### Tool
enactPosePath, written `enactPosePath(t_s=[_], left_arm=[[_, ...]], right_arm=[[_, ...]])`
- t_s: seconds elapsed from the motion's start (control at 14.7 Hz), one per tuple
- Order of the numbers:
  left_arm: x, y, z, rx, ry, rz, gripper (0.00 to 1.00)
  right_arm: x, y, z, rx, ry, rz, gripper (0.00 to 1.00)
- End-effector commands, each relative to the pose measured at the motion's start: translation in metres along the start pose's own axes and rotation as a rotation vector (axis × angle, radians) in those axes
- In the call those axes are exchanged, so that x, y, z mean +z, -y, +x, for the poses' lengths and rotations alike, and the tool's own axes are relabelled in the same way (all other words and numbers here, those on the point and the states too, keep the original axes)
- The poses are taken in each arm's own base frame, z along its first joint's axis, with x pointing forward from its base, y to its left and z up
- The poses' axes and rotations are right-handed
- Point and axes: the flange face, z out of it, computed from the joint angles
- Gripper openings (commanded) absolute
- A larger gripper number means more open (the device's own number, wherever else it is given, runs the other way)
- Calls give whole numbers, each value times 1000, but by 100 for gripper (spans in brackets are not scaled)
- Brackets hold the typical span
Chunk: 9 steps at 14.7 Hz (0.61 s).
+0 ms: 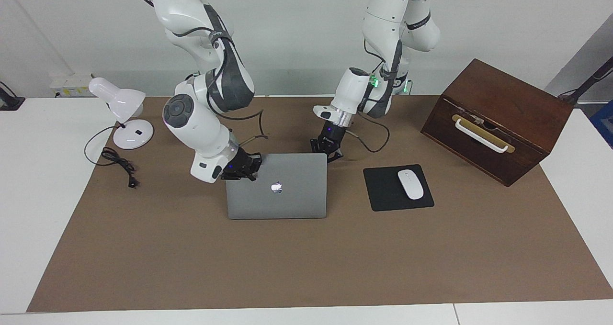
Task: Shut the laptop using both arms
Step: 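Push the laptop lid down toward the keyboard with the right gripper, then press the lid fully shut with the right gripper, left gripper holding base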
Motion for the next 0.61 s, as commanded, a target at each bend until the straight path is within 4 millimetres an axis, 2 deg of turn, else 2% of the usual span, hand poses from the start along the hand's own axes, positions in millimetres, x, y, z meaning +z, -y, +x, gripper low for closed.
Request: enactPosePath(t_s=[0.0, 0.54], left_arm=[[30, 4, -65, 13, 165, 2, 0], [30, 5, -65, 26, 166, 2, 0]], right_arm=[[7, 1, -16, 27, -4, 3, 0], [31, -3, -27, 41, 40, 2, 0]])
